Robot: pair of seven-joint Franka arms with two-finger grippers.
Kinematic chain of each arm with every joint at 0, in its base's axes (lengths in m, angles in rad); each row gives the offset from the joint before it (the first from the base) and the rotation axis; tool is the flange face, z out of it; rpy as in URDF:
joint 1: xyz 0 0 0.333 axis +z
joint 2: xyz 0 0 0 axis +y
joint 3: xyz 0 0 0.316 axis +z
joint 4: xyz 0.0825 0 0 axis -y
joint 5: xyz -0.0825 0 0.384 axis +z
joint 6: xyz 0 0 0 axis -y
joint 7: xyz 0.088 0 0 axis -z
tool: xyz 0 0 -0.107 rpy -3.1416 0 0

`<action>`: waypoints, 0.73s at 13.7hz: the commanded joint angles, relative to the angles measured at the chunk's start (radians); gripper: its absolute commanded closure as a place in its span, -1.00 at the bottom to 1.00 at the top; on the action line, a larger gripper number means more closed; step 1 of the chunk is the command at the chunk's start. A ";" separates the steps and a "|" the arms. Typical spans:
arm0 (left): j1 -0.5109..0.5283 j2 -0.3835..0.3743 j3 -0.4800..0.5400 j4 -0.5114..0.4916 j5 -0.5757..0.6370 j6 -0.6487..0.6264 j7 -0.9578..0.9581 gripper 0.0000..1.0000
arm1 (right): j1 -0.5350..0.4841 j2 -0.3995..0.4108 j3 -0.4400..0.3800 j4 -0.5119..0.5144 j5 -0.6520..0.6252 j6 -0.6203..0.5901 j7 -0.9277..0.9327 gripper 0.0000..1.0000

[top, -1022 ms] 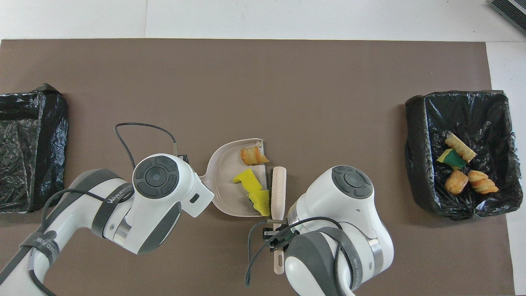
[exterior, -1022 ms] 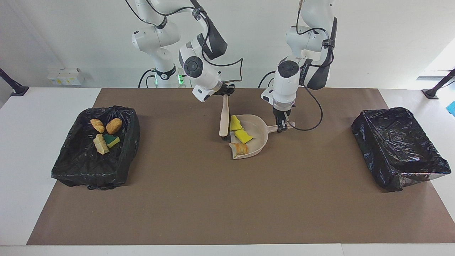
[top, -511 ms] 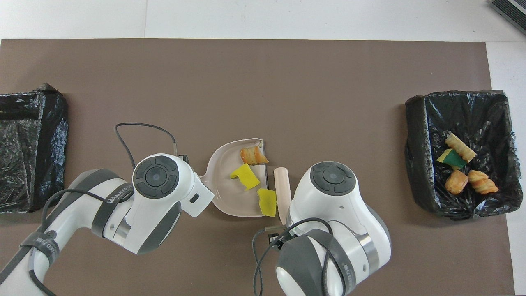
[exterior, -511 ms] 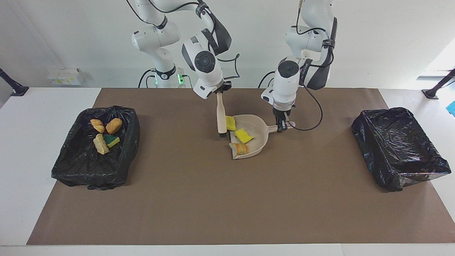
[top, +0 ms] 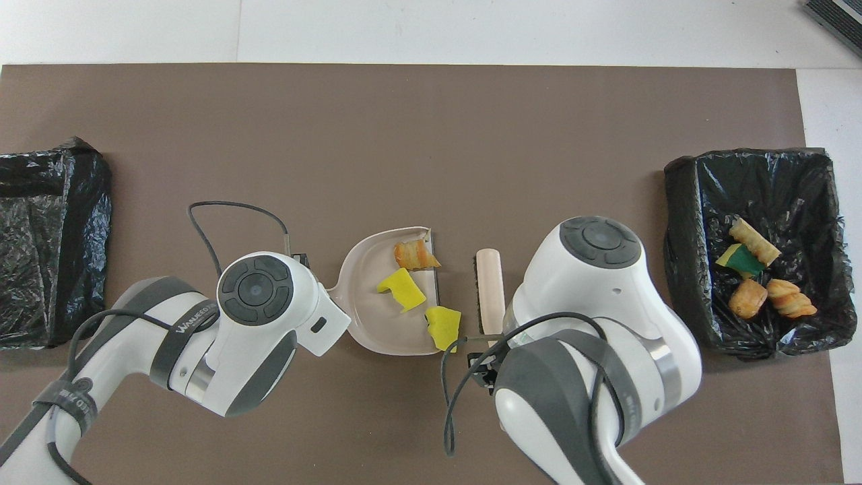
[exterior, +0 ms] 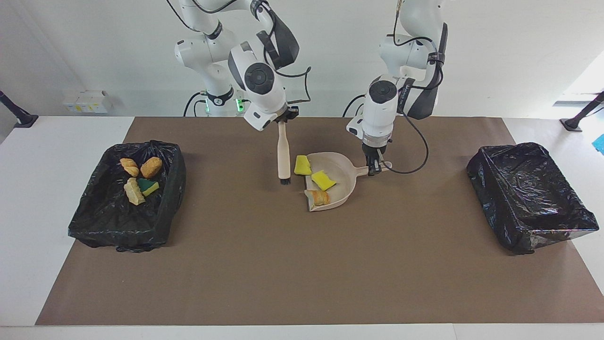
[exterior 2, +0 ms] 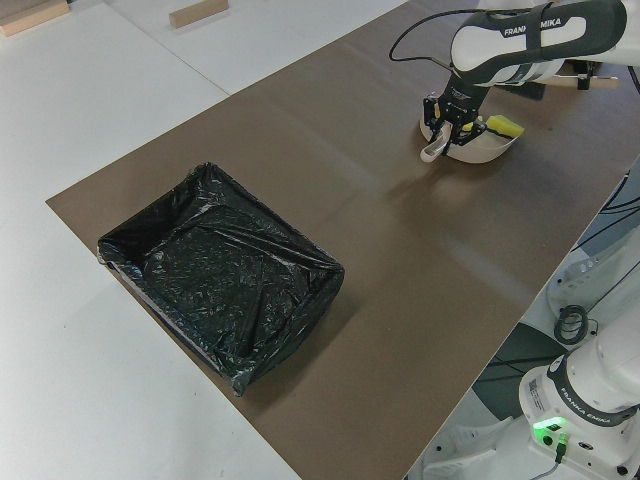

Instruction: Sweep and dump trash in bin

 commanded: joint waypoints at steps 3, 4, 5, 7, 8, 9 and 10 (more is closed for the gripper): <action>0.001 -0.007 0.007 -0.035 0.009 0.030 0.004 1.00 | 0.021 0.007 0.008 -0.105 -0.100 0.114 -0.087 1.00; 0.012 -0.005 0.007 -0.036 0.009 0.034 0.007 1.00 | 0.055 0.013 0.008 -0.116 -0.100 0.140 -0.075 1.00; 0.013 -0.004 0.007 -0.035 0.009 0.043 0.018 1.00 | 0.066 0.025 0.009 -0.126 -0.097 0.169 -0.066 1.00; 0.021 -0.002 0.007 -0.036 0.005 0.059 0.032 1.00 | 0.122 0.070 0.009 -0.130 -0.093 0.235 -0.029 1.00; 0.026 -0.002 0.007 -0.036 0.005 0.060 0.038 1.00 | 0.135 0.087 0.009 -0.130 -0.073 0.274 -0.006 1.00; 0.026 -0.002 0.007 -0.036 0.004 0.060 0.040 1.00 | 0.148 0.100 0.011 -0.130 -0.028 0.309 0.000 1.00; 0.026 -0.002 0.007 -0.036 0.004 0.060 0.040 1.00 | 0.153 0.102 0.011 -0.127 0.021 0.323 0.002 1.00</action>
